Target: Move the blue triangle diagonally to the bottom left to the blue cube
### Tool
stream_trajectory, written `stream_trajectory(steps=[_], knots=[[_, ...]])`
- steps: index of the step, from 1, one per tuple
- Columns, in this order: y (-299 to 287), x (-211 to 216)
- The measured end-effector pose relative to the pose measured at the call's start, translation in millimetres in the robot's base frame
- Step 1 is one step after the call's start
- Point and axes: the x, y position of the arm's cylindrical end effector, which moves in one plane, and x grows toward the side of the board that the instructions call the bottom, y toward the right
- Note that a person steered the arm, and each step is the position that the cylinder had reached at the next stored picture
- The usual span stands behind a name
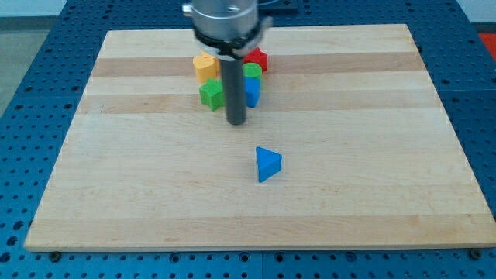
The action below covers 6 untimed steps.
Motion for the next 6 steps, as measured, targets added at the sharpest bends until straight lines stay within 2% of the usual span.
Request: stream_trajectory(steps=[2,3,6], knots=[[91.9,91.3],[87.5,110.2],[4.7,69.6]])
